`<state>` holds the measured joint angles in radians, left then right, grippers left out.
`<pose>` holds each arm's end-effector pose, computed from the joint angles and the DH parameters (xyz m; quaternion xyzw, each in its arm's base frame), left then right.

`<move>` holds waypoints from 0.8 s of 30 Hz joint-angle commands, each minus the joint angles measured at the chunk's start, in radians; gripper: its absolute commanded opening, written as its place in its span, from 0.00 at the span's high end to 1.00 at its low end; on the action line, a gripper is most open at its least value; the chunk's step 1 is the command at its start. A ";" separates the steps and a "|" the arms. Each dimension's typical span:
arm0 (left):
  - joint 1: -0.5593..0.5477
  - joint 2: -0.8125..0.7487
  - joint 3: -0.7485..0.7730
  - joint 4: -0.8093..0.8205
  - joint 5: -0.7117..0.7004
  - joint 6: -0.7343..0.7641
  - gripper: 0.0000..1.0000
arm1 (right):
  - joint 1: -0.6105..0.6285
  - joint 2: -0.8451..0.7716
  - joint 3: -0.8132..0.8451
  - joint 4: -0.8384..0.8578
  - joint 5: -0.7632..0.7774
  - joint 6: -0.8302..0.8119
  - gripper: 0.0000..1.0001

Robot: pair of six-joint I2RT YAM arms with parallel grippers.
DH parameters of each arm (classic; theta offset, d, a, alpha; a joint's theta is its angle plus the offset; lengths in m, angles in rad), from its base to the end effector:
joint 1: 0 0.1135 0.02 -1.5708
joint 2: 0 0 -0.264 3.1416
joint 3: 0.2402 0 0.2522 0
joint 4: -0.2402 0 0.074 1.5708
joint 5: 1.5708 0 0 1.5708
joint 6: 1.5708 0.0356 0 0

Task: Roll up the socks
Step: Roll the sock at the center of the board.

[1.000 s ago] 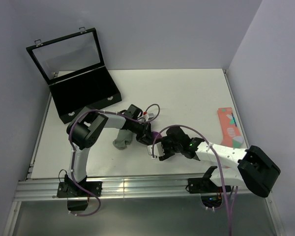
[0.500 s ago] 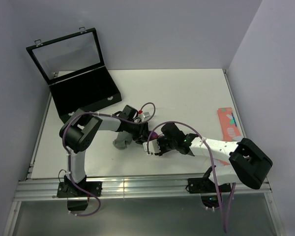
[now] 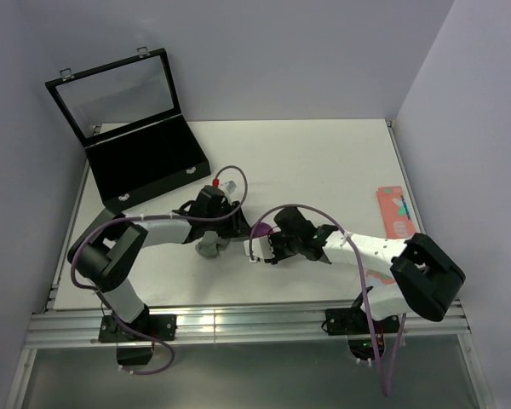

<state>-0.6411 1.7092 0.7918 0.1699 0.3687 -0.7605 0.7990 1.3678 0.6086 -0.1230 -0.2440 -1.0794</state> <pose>0.2581 -0.2086 0.1441 0.0195 0.9037 -0.3820 0.1923 0.1715 0.1886 0.1632 -0.7783 0.5185 0.0666 0.3477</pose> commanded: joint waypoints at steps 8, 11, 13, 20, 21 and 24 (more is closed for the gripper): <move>-0.012 -0.215 -0.233 0.210 -0.364 -0.115 0.56 | -0.053 0.097 0.137 -0.346 -0.092 0.042 0.82; -0.038 -0.292 -0.333 0.304 -0.373 -0.120 0.56 | -0.086 0.137 0.198 -0.421 -0.141 0.033 0.82; -0.075 -0.353 -0.361 0.332 -0.434 -0.097 0.56 | -0.102 0.180 0.258 -0.493 -0.165 0.023 0.82; -0.178 -0.471 -0.436 0.402 -0.490 0.004 0.55 | -0.213 0.395 0.563 -0.814 -0.299 -0.048 0.83; -0.187 -0.477 -0.437 0.408 -0.484 0.032 0.55 | -0.225 0.433 0.588 -0.863 -0.319 -0.059 0.83; -0.210 -0.491 -0.418 0.378 -0.490 0.102 0.55 | -0.265 0.511 0.675 -0.940 -0.343 -0.074 0.83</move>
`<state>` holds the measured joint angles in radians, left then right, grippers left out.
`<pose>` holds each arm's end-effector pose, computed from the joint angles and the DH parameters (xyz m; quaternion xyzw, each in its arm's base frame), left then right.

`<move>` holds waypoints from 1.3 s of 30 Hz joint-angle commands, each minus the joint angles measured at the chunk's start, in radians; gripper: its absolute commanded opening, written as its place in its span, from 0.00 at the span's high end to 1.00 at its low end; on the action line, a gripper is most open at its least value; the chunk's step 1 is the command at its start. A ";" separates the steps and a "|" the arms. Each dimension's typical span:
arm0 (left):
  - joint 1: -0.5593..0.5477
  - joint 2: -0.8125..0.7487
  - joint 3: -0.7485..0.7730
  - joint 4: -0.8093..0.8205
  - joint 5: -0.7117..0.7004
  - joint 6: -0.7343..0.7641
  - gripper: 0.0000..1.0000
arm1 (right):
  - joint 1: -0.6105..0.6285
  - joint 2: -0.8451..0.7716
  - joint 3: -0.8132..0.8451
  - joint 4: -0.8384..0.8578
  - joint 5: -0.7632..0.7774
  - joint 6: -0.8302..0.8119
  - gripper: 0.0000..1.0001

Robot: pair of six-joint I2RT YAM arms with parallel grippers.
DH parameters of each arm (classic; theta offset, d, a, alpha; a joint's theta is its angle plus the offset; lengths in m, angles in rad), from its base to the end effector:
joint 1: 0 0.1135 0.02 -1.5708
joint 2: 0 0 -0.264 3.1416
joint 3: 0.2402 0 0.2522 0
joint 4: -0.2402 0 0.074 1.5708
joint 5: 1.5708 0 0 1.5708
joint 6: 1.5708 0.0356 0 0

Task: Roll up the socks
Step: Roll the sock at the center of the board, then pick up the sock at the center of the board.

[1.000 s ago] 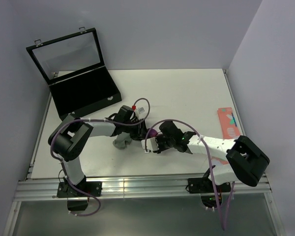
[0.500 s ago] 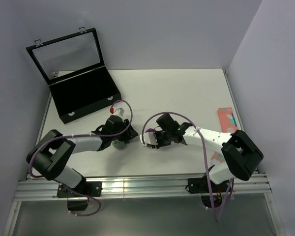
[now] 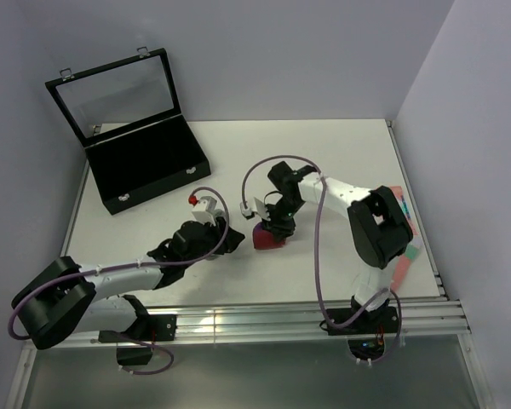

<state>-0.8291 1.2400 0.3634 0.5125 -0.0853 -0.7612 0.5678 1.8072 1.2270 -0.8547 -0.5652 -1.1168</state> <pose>0.1639 -0.1745 0.1743 0.0038 0.8230 -0.3802 0.4220 0.2711 0.1955 0.1829 -0.7275 0.6237 0.2501 0.1382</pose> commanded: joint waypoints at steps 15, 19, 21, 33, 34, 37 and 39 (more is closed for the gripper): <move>-0.041 0.211 0.247 -0.034 0.101 0.370 0.50 | -0.106 0.346 0.391 -0.515 -0.093 -0.094 0.83; -0.041 0.285 0.293 -0.046 0.143 0.401 0.48 | -0.117 0.379 0.417 -0.530 -0.091 -0.094 0.84; -0.041 0.297 0.318 -0.058 0.170 0.416 0.48 | -0.121 0.395 0.431 -0.538 -0.096 -0.089 0.84; -0.076 0.211 0.230 -0.109 -0.099 0.029 0.47 | -0.152 0.454 0.420 -0.468 -0.134 0.063 0.84; -0.085 0.223 0.232 -0.115 -0.117 -0.010 0.47 | -0.152 0.460 0.419 -0.463 -0.136 0.078 0.84; -0.146 0.249 0.230 -0.126 -0.200 -0.130 0.47 | -0.152 0.471 0.408 -0.445 -0.137 0.112 0.84; -0.192 0.268 0.233 -0.143 -0.257 -0.228 0.46 | -0.154 0.463 0.393 -0.408 -0.131 0.155 0.84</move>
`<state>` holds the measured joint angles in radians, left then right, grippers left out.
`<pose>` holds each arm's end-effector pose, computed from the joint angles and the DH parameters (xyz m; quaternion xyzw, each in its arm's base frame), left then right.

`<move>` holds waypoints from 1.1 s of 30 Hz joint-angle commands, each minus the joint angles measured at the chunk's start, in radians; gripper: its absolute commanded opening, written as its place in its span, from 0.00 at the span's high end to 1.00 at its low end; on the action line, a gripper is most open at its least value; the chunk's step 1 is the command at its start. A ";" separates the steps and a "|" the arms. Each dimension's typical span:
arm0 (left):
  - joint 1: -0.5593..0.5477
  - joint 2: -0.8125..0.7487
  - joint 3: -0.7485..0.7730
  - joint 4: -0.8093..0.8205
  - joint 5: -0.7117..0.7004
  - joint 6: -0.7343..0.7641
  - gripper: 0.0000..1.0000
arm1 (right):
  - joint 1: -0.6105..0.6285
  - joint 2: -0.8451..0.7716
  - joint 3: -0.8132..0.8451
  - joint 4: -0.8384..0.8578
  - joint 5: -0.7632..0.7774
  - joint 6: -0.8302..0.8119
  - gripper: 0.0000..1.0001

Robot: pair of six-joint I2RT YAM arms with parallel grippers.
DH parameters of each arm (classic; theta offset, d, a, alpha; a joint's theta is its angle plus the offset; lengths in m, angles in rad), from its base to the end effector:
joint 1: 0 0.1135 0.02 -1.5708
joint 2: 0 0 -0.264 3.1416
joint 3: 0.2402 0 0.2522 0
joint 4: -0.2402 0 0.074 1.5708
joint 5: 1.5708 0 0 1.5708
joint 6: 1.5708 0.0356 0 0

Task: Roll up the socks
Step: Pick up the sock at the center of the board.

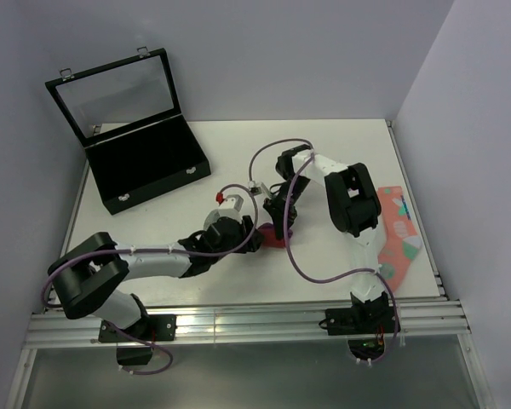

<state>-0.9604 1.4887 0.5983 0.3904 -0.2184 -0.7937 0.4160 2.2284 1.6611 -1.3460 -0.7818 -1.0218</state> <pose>0.1751 -0.2369 0.1718 0.0158 0.8566 -0.3300 0.3963 0.3437 0.1793 0.1479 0.5511 -0.7284 -0.4053 0.0384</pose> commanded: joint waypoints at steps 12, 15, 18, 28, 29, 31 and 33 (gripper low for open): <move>-0.147 0.113 0.055 -0.065 -0.266 -0.493 0.42 | -0.031 0.047 -0.057 0.169 0.062 0.291 0.86; -0.147 0.148 0.073 -0.041 -0.268 -0.521 0.40 | -0.046 0.056 -0.070 0.202 0.061 0.342 0.88; -0.147 0.171 0.081 -0.016 -0.277 -0.575 0.39 | -0.063 0.068 -0.073 0.208 0.039 0.368 0.88; -0.149 0.263 0.024 0.172 -0.322 -0.760 0.39 | -0.086 0.063 -0.098 0.231 0.029 0.394 0.89; -0.149 0.272 0.024 0.182 -0.326 -0.783 0.39 | -0.088 0.065 -0.098 0.222 0.026 0.396 0.89; -0.149 0.303 0.029 0.205 -0.325 -0.820 0.39 | -0.089 0.063 -0.098 0.214 0.006 0.396 0.89; -0.153 0.332 0.032 0.217 -0.338 -0.848 0.39 | -0.088 0.063 -0.101 0.208 -0.005 0.391 0.89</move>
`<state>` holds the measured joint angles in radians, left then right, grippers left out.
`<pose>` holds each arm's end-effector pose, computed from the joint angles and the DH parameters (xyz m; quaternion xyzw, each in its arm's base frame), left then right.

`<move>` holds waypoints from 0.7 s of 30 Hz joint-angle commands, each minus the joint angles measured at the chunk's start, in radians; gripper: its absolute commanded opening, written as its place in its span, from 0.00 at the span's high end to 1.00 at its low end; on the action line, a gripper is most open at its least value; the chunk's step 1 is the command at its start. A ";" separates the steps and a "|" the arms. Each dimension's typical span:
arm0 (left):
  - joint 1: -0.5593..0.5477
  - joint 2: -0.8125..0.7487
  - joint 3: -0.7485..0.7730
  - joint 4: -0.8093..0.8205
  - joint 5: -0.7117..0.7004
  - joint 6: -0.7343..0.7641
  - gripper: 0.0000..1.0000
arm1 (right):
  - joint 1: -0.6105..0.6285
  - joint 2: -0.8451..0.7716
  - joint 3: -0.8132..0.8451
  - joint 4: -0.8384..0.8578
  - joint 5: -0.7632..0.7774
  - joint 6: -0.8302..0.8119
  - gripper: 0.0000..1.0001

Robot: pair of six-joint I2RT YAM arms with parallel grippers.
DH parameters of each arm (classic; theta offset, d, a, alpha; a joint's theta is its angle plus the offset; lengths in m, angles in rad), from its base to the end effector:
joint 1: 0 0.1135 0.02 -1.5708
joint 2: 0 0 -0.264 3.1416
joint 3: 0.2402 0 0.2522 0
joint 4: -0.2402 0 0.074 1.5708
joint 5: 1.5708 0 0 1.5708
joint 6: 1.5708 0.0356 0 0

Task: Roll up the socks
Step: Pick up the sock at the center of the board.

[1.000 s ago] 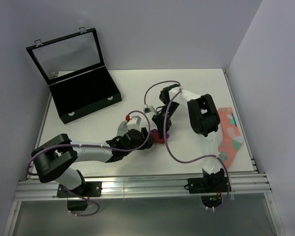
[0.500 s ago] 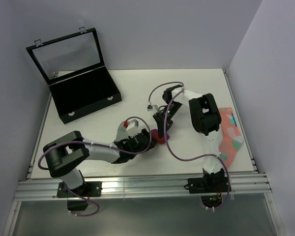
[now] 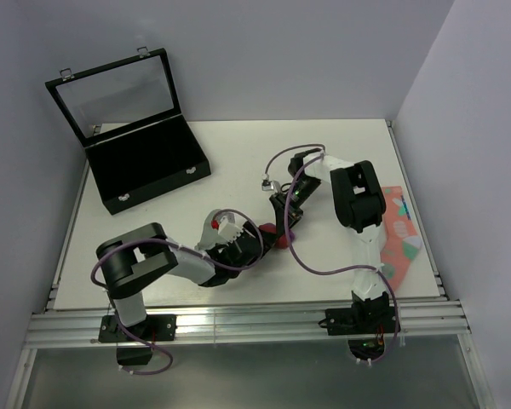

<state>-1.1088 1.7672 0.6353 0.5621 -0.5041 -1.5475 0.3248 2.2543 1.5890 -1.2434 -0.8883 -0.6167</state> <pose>0.1573 -0.2774 0.1194 -0.3017 0.8032 -0.3985 0.3240 0.3556 0.1489 0.1232 0.3393 -0.8261 -0.4411 0.0886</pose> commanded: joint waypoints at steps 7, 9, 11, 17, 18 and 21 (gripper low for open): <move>-0.025 0.097 -0.020 0.070 -0.120 -0.218 0.39 | -0.003 0.063 -0.018 0.033 0.003 -0.058 0.89; -0.029 0.110 -0.014 0.062 -0.131 -0.238 0.39 | -0.006 0.070 -0.012 -0.011 -0.027 -0.092 0.89; -0.033 0.121 -0.013 0.070 -0.146 -0.250 0.39 | -0.009 0.080 0.005 -0.081 -0.075 -0.145 0.89; -0.043 0.169 -0.016 0.125 -0.148 -0.269 0.39 | -0.010 0.067 0.009 -0.197 -0.155 -0.247 0.89; -0.043 0.173 -0.014 0.133 -0.145 -0.263 0.39 | -0.012 0.062 0.006 -0.197 -0.159 -0.248 0.89; -0.049 0.173 -0.023 0.140 -0.157 -0.278 0.40 | -0.013 0.050 -0.001 -0.202 -0.188 -0.253 0.89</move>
<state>-1.1572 1.8935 0.6319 0.7605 -0.6418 -1.8030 0.2897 2.3039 1.5932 -1.3159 -1.0225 -0.8112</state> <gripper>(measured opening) 0.606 0.335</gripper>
